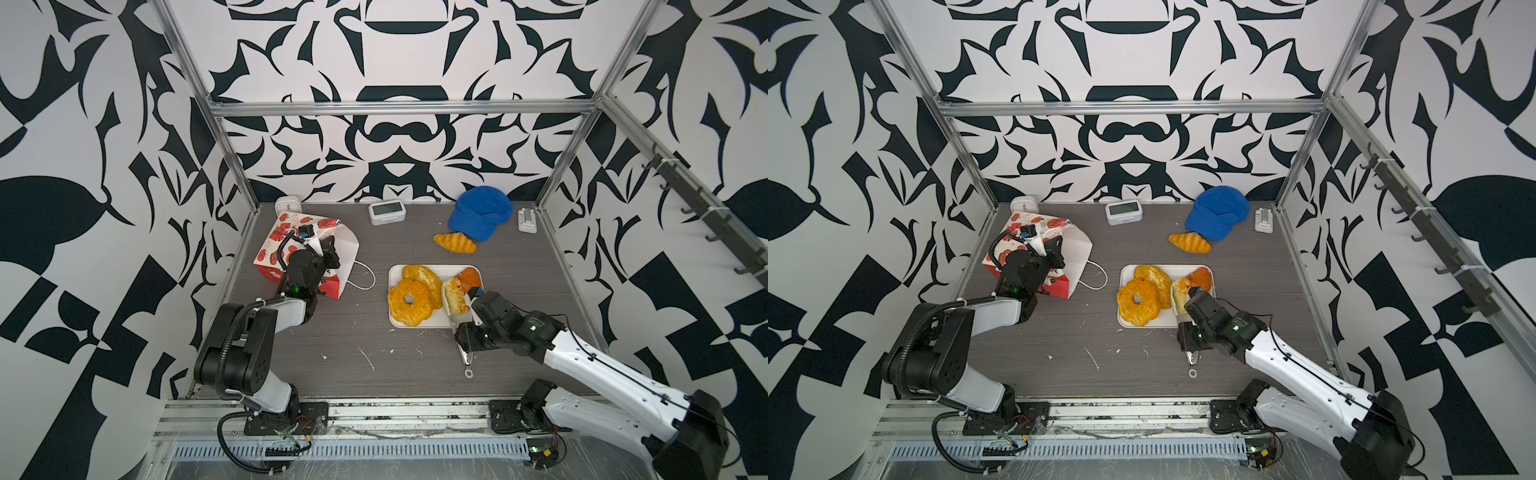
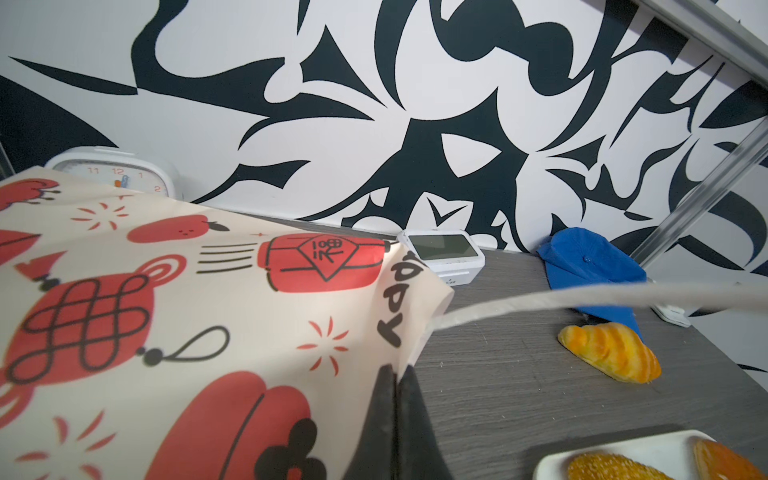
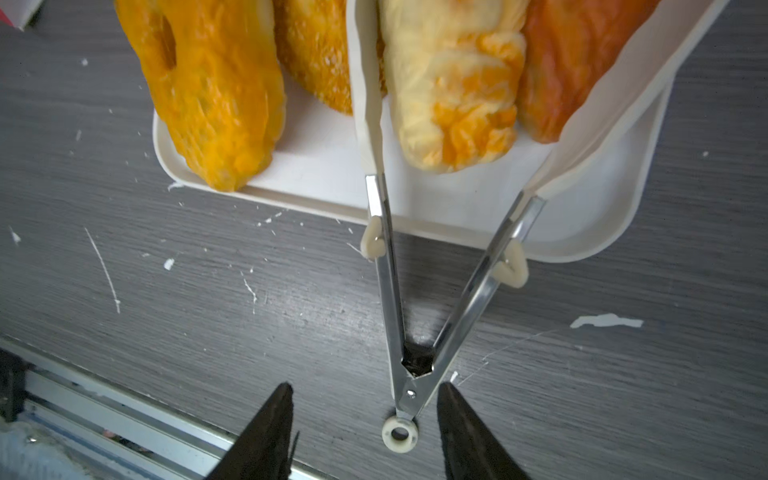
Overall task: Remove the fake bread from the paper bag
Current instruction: 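Pull the open right tongs back toward the robot past the tray edge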
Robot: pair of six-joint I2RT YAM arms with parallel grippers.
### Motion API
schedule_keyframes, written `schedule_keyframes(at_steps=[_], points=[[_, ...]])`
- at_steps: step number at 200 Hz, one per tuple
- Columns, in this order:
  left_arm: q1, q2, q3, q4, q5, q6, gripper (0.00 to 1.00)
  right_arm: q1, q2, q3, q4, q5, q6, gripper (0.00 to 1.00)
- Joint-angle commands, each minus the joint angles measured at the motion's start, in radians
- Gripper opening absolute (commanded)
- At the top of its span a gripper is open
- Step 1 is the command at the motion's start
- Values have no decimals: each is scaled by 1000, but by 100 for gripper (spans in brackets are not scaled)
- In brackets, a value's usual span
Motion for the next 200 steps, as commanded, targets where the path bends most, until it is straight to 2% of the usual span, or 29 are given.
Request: schedule_keyframes(at_steps=[1,44,122,154,172,200], points=[[5,7,-13,44,15,-20,0,41,-19,-25,14,106,90,59],[5,23,-7,55,28,-26,0,67,-54,-97,35,165,142,60],[5,31,-5,61,33,-29,0,66,82,-131,189,176,132,65],[5,37,-2,65,36,-31,0,66,93,-133,202,184,136,66],[5,39,-2,65,38,-29,0,67,93,-134,193,232,139,66],[4,41,-2,66,38,-29,0,65,101,-153,220,222,155,66]])
